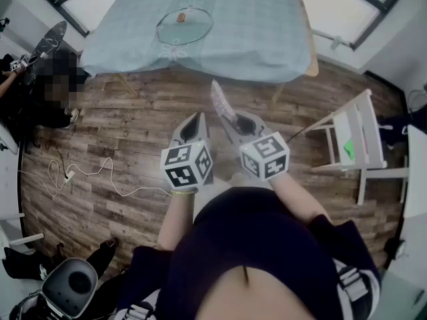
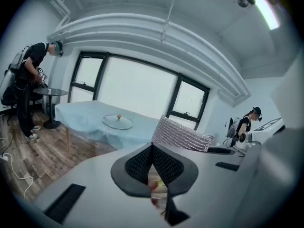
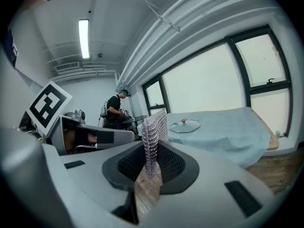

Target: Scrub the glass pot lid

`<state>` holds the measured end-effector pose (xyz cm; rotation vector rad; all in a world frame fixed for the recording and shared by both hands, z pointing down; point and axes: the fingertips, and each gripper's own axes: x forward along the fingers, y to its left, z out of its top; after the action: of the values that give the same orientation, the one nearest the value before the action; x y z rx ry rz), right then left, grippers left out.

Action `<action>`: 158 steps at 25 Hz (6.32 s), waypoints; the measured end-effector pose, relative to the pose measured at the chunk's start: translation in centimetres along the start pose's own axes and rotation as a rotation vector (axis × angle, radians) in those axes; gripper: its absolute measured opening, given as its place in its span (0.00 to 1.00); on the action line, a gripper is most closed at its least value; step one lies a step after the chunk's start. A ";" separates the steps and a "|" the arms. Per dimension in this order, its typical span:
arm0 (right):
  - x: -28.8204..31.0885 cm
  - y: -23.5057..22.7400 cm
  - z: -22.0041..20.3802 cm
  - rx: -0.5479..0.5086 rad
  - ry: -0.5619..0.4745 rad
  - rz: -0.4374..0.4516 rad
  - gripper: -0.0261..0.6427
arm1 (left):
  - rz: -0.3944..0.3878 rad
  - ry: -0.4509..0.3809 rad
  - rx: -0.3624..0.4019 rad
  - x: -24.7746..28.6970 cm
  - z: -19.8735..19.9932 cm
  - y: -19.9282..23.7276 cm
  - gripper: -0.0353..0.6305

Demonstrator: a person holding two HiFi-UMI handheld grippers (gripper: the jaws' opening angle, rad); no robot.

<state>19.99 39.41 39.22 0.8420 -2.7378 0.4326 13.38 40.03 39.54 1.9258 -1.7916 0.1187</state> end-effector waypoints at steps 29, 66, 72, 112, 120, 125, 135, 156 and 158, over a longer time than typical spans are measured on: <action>0.9 -3.1 0.7 0.044 0.002 0.061 0.16 | 0.090 -0.004 -0.056 2.5 0.3 1.8 0.06; 22.3 -13.4 8.6 0.070 0.028 0.043 0.16 | 0.079 0.062 -0.062 22.3 9.6 14.4 0.06; 25.6 -15.0 10.5 0.074 0.020 0.009 0.16 | 0.054 0.083 -0.046 25.8 11.7 16.4 0.06; 36.8 -20.7 14.7 0.092 0.018 -0.176 0.16 | -0.056 0.155 -0.008 37.3 17.1 24.7 0.06; 38.7 -22.7 16.4 0.083 -0.003 -0.159 0.16 | -0.045 0.178 0.007 39.9 17.2 25.2 0.07; 39.9 -24.1 16.9 0.091 -0.003 -0.153 0.16 | -0.037 0.201 0.021 42.3 17.2 25.6 0.15; 41.5 -27.3 16.5 0.131 0.041 -0.159 0.16 | -0.025 0.245 0.024 47.1 16.4 26.4 0.32; 45.1 -31.3 15.9 0.157 0.087 -0.135 0.16 | 0.078 0.345 0.108 54.9 14.2 28.8 0.44; 45.4 -31.6 15.9 0.159 0.091 -0.135 0.16 | 0.082 0.357 0.113 55.5 14.0 29.0 0.44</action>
<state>-0.55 -13.98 45.32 1.0126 -2.5708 0.6512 -10.97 -16.43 57.82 1.7705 -1.6493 0.5658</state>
